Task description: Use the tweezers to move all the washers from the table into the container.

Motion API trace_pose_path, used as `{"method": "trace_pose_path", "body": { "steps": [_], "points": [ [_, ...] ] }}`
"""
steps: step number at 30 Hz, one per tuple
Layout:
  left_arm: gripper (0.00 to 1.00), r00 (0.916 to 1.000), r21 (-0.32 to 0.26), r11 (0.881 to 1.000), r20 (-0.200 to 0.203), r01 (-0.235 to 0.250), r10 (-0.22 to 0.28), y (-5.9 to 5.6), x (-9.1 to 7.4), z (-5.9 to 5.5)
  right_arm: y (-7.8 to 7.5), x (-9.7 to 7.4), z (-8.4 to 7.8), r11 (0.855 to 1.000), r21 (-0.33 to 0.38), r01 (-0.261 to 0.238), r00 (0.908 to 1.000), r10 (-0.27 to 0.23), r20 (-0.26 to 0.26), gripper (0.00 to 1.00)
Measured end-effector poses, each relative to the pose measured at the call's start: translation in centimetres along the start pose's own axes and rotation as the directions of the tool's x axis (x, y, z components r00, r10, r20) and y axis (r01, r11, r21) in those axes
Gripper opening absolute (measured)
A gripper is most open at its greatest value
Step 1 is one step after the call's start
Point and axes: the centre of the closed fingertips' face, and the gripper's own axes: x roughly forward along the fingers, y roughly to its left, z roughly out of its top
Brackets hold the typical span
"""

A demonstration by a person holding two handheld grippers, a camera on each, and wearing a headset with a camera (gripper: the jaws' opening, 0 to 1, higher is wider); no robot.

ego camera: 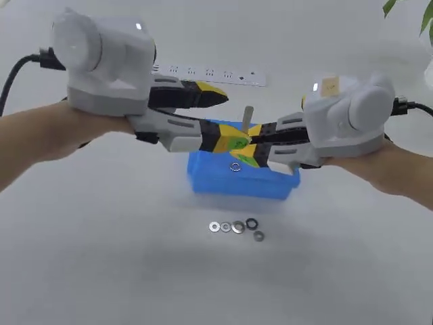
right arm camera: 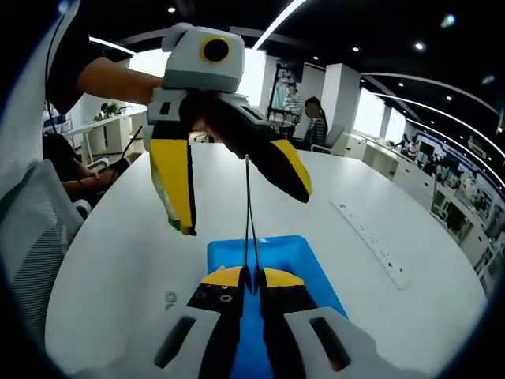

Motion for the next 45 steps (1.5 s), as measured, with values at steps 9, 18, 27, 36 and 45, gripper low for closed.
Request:
{"method": "trace_pose_path", "body": {
  "steps": [9, 18, 27, 36, 45],
  "points": [
    [0.22, 0.9956, 0.023, 0.996, -0.040, 0.085, -0.084, -1.1, 0.4, 0.7, 0.2, 0.1, -0.1, 1.000, 0.009, -0.030, 0.9996, 0.030, 0.004, 0.08],
    [0.11, 0.9828, 0.082, 0.981, -0.072, 0.175, -0.170, -2.4, 0.9, 0.5, 0.8, 0.0, -0.2, 0.998, 0.006, -0.060, 0.9982, 0.060, 0.003, 0.08],
    [0.05, 0.9811, 0.116, 0.976, -0.076, 0.186, -0.178, -1.8, 0.6, 0.4, 1.2, -0.2, 0.0, 0.996, 0.002, -0.084, 0.9965, 0.084, 0.004, 0.08],
    [0.05, 0.9827, 0.174, 0.967, -0.057, 0.184, -0.176, -1.3, 0.3, 0.9, 0.9, -0.3, 0.5, 0.998, 0.002, -0.067, 0.9976, 0.067, 0.018, 0.10],
    [0.05, 0.9861, 0.203, 0.965, -0.046, 0.166, -0.160, -1.0, -0.1, 1.6, 0.6, -0.6, 1.0, 0.999, 0.011, -0.042, 0.9989, 0.042, 0.021, 0.13]
  ]
}}
